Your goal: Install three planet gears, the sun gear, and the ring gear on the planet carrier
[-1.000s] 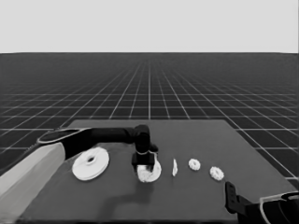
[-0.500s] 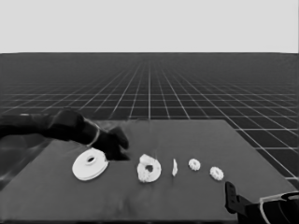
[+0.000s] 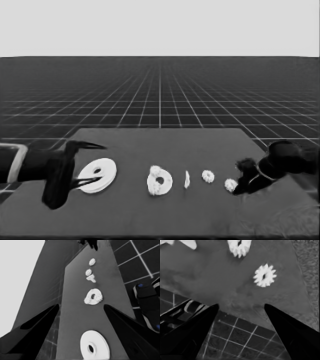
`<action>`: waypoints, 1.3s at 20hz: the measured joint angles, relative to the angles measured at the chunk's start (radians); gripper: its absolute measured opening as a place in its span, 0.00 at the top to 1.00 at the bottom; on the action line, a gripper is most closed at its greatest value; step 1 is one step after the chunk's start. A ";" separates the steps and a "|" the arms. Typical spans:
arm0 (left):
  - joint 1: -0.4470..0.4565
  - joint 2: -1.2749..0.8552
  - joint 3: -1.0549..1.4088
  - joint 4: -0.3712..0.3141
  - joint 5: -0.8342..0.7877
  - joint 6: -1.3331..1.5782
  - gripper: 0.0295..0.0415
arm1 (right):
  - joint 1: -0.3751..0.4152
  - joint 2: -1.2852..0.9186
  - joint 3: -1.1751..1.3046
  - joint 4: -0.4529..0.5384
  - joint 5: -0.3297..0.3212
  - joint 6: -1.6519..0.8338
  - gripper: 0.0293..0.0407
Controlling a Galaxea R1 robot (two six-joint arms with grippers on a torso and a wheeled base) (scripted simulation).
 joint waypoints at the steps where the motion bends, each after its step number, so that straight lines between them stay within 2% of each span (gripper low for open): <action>1: 0.000 -0.001 0.001 0.000 -0.001 0.002 0.25 | 0.018 0.074 -0.160 0.045 -0.052 0.068 0.15; 4: -0.001 -0.002 0.002 0.000 -0.001 0.004 0.25 | 0.026 0.180 -0.379 0.089 -0.113 0.128 0.19; 8: -0.001 -0.002 0.002 0.000 -0.002 0.004 0.25 | 0.026 0.209 -0.438 0.098 -0.127 0.137 0.19; 9: -0.001 -0.002 0.002 0.000 -0.002 0.004 0.25 | -0.059 0.230 -0.478 0.032 -0.066 0.130 0.19; 11: -0.001 -0.002 0.002 0.000 -0.002 0.004 0.25 | -0.147 0.264 -0.541 -0.022 -0.006 0.117 0.19; 18: -0.001 -0.002 0.002 0.000 -0.002 0.004 0.25 | -0.185 0.286 -0.583 -0.046 0.026 0.107 0.19; 20: -0.001 -0.002 0.002 0.000 -0.002 0.004 0.25 | -0.185 0.287 -0.583 -0.046 0.027 0.107 0.82; 26: -0.001 -0.002 0.002 0.000 -0.002 0.004 0.25 | -0.185 0.287 -0.584 -0.046 0.027 0.107 0.83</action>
